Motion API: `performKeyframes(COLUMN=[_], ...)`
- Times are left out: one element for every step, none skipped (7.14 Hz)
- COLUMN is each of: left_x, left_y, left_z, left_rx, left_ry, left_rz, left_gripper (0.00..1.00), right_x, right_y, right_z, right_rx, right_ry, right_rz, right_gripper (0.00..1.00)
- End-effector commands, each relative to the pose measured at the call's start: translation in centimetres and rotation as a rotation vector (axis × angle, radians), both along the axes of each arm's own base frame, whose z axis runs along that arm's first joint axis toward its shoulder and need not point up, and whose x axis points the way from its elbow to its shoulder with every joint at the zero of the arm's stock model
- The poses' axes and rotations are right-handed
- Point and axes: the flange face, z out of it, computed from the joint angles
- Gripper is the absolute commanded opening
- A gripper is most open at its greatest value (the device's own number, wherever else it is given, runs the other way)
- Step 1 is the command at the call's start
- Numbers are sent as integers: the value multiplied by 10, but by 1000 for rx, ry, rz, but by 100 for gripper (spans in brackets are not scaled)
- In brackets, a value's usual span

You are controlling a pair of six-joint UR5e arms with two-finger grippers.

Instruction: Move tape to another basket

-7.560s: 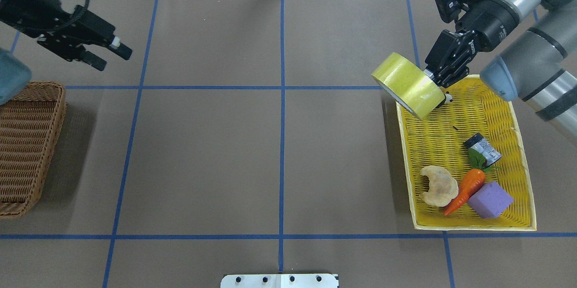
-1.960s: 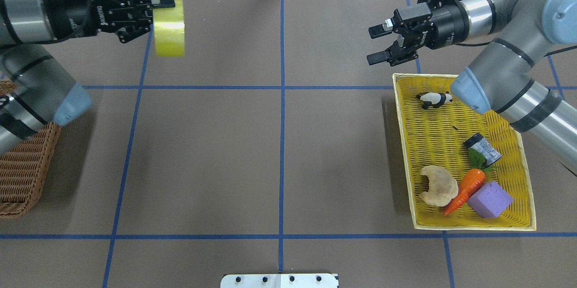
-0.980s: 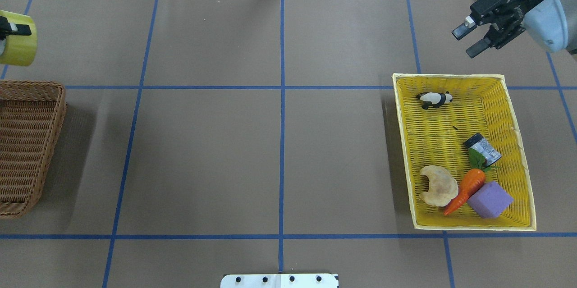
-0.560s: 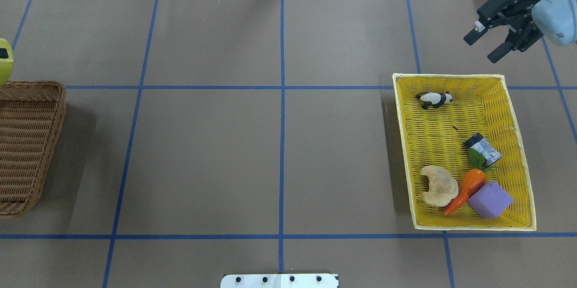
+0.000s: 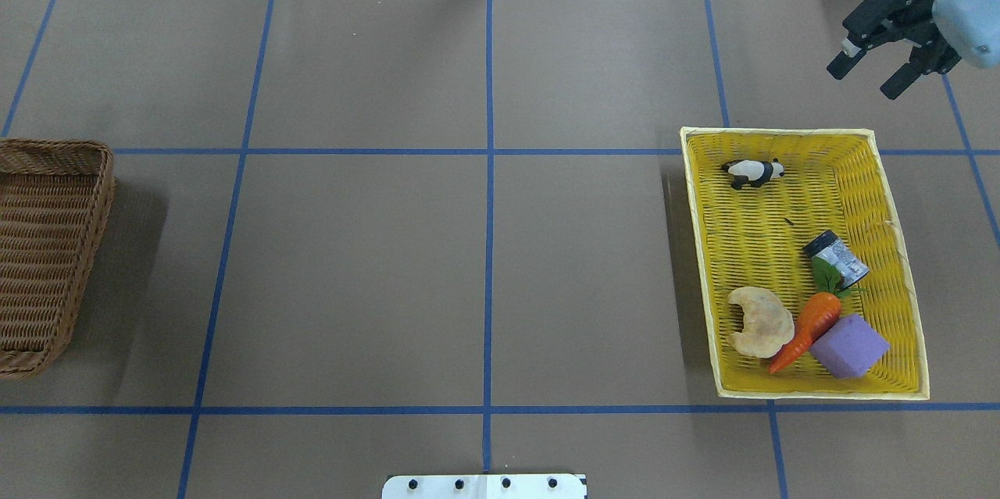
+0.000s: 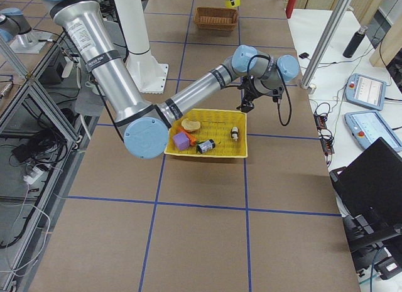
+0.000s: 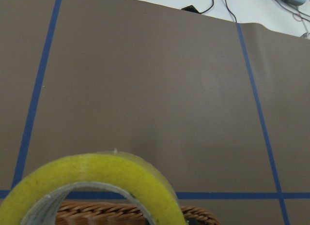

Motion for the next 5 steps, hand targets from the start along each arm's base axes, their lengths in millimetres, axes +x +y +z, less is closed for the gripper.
performKeyframes(left_x=[31,35,60,82,89], left_y=[32,36,41,40,41], left_z=[-56,-62,-49,-37,-28], left_rx=[-177,-184,-206,-201,-208], left_ry=[-70,-74,-99,-157,-172], left_rz=[90,102,142,145,157], left_gripper=[0,0,0,0,0], right_x=[2,3,5,7,9], right_y=[-1,0,-1,-1,-2], right_z=[1,0,1,2,5], right_rx=[3,7,28,48,72], right_ry=[5,8,58,101,129], right_rz=[4,5,-8,-19,-25], right_gripper=[99,100,99,100,100])
